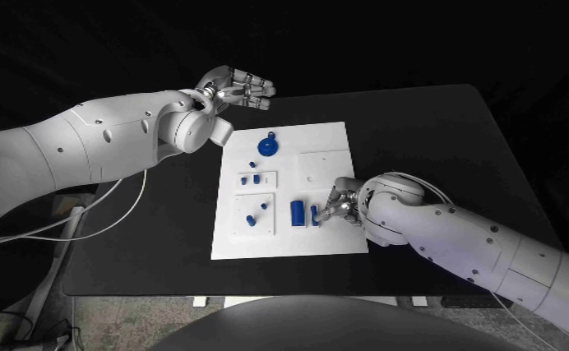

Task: Assemble the parts on the task board

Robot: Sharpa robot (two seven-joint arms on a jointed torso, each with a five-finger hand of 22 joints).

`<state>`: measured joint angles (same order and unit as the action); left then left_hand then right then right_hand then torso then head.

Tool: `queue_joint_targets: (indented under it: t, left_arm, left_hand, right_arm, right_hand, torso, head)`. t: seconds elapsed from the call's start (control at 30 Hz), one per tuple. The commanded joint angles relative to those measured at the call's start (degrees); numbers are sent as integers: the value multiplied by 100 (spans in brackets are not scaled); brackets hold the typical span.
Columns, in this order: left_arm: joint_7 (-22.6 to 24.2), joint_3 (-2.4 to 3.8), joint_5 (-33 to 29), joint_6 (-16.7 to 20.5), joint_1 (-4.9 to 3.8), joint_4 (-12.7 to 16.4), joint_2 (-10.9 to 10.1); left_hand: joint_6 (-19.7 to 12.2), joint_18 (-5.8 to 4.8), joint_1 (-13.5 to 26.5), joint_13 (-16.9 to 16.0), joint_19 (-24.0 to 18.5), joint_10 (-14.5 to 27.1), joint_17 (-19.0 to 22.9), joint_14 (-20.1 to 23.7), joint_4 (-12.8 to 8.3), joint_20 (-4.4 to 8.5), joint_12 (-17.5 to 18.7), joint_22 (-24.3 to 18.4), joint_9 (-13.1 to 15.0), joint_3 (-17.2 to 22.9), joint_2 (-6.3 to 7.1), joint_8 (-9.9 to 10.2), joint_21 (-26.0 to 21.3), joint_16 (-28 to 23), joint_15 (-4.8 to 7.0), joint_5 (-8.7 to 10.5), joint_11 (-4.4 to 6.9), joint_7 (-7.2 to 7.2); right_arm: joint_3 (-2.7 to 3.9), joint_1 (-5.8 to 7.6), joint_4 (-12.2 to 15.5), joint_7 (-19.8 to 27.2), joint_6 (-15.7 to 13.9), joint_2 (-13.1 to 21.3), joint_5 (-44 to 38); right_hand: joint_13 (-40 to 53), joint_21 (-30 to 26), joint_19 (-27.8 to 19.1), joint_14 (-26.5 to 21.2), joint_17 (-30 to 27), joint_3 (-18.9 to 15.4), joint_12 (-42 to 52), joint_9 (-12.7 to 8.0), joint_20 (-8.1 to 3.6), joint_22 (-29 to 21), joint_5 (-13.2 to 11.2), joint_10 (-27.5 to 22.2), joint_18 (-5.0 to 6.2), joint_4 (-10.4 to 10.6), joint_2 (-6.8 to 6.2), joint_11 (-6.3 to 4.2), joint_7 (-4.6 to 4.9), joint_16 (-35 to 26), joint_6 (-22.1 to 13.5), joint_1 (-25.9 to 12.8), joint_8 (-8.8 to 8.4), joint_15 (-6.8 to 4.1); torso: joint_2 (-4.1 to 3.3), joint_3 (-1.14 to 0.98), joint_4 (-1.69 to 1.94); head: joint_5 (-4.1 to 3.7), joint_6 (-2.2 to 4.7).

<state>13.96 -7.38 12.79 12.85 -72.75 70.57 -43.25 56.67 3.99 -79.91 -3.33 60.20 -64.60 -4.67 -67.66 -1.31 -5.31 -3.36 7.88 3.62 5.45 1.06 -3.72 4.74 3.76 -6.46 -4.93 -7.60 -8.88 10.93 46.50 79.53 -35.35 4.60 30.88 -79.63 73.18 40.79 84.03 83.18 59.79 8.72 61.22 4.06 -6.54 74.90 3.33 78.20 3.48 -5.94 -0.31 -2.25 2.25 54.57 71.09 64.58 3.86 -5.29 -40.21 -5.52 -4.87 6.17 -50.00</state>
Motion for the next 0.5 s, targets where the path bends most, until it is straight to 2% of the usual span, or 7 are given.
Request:
queue_joint_targets:
  t: [0.03, 0.4, 0.5]
  left_arm:
    - [27, 4, 25, -60, -7, 1, 15]
    - [20, 4, 26, -65, -7, 1, 14]
    - [18, 4, 26, -64, -7, 2, 12]
  left_hand:
    - [-24, -110, -9, -2, -14, 41, -7, 50, 4, -33, -15, -13, -5, -22, 20, 8, 16, -6, -9, -37, 17, 4]
    - [-28, -114, -5, -2, -22, 42, -7, 50, 6, -34, -15, -23, -5, -23, 19, 9, 12, -6, -10, -36, 16, 4]
    - [-28, -114, -5, -2, -22, 42, -7, 50, 6, -34, -15, -23, -5, -23, 19, 9, 12, -6, -10, -36, 16, 4]
  right_arm:
    - [-16, -29, -38, 60, 26, -39, -78]
    - [-36, -74, -95, 31, 12, -91, -97]
    - [-37, -77, -104, 9, 39, -82, -131]
  right_hand:
    - [0, 15, 310, 4, 0, -13, 3, -7, -30, 231, -8, -14, 18, -27, 36, -24, -9, -18, 19, -45, -23, -31]
    - [-5, 6, 312, 5, -5, -34, 1, -5, -30, 226, 27, -10, 17, 14, 42, -25, -12, -22, 27, -109, -22, -31]
    - [-4, 6, 312, 8, -4, -6, 3, -5, -32, 225, 140, -7, 14, -17, 49, -30, -18, -19, 32, -67, -24, -33]
  torso:
    - [-2, -6, 9]
    - [-1, 8, 2]
    - [-1, 10, 3]
  head:
    - [-16, 0]
    - [-21, 0]
    - [-22, 0]
